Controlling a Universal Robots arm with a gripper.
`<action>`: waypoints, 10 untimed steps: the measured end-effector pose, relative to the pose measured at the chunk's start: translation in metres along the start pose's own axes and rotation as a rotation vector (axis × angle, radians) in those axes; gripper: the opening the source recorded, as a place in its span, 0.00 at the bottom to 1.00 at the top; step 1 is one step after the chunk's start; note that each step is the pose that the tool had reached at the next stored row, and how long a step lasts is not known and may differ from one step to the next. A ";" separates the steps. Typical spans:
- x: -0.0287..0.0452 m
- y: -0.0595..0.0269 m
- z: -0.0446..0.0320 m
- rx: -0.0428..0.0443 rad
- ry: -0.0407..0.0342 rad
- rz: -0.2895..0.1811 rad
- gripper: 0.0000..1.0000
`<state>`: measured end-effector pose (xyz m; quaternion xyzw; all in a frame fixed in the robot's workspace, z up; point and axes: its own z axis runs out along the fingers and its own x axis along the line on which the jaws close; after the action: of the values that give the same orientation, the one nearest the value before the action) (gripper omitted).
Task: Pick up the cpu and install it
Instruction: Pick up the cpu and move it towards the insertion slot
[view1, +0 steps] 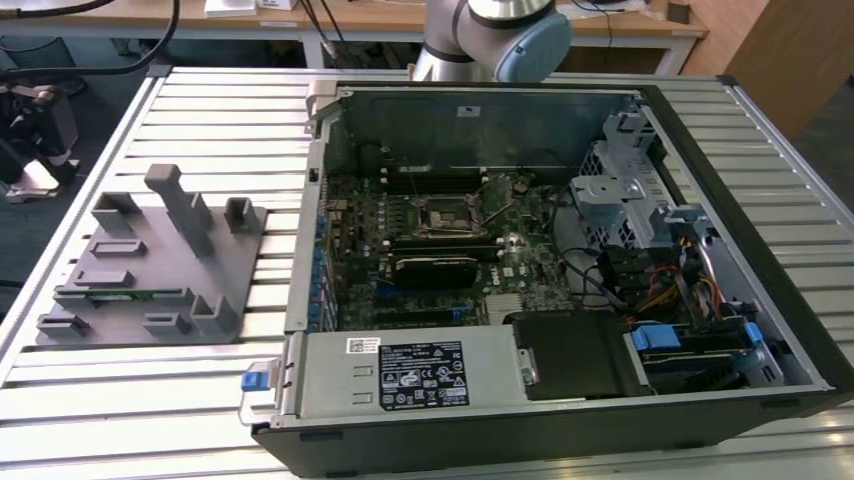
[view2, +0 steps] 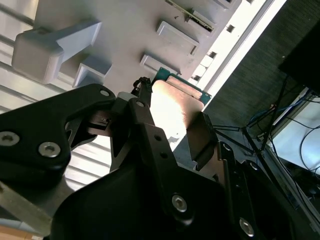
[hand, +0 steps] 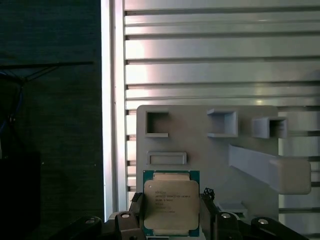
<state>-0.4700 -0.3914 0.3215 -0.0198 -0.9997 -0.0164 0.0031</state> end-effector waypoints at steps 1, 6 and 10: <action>0.0000 0.0004 -0.0006 0.0000 -0.0001 0.000 0.53; 0.0001 0.0020 -0.0043 0.0000 0.0001 0.000 0.53; 0.0002 0.0033 -0.0077 0.0000 0.0001 0.000 0.53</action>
<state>-0.4700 -0.3884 0.3293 -0.0198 -0.9997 -0.0164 0.0032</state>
